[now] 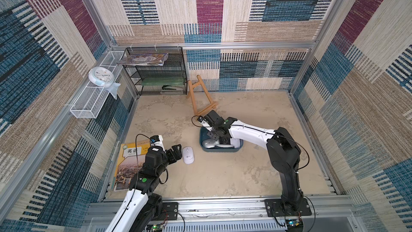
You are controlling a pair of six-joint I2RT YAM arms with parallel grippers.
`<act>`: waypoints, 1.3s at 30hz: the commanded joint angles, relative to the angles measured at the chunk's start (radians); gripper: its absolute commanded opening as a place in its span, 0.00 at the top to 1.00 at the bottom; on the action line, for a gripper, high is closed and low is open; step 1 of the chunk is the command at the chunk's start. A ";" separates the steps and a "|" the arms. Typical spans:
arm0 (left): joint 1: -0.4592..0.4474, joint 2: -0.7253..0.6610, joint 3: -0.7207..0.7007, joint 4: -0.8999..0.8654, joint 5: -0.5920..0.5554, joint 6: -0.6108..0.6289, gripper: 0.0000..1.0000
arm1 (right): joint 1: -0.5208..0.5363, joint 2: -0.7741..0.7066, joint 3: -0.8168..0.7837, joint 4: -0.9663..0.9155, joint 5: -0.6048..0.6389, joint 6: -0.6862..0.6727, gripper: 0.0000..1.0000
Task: Take out the mouse from the storage box
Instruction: Pick up the mouse from the storage box, then place the mouse at the center of the board.
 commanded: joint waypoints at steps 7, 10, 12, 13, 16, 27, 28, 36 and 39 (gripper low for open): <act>0.001 -0.005 -0.001 0.010 -0.006 -0.005 0.09 | 0.000 -0.145 -0.092 -0.013 0.065 0.173 0.75; 0.001 -0.011 -0.005 0.015 -0.002 -0.008 0.09 | -0.004 -0.183 -0.107 -0.050 0.100 0.235 0.74; 0.001 -0.013 -0.004 0.010 -0.010 -0.007 0.09 | -0.007 -0.211 -0.123 -0.073 0.128 0.272 0.74; 0.002 -0.013 -0.004 0.008 -0.010 -0.006 0.09 | -0.009 -0.228 -0.139 -0.081 0.149 0.292 0.74; 0.001 -0.016 -0.003 0.008 -0.004 -0.006 0.09 | -0.026 -0.295 -0.210 -0.083 0.220 0.368 0.74; 0.001 -0.014 -0.003 0.017 0.016 -0.014 0.09 | -0.135 -0.469 -0.413 -0.178 0.349 0.603 0.72; 0.001 -0.011 -0.002 0.019 0.020 -0.015 0.09 | -0.148 -0.477 -0.433 -0.178 0.345 0.621 0.72; 0.001 -0.019 -0.005 0.013 0.009 -0.014 0.09 | -0.238 -0.465 -0.534 -0.183 0.322 0.730 0.72; 0.001 -0.014 -0.003 0.011 0.003 -0.012 0.08 | -0.258 -0.446 -0.543 -0.184 0.333 0.750 0.72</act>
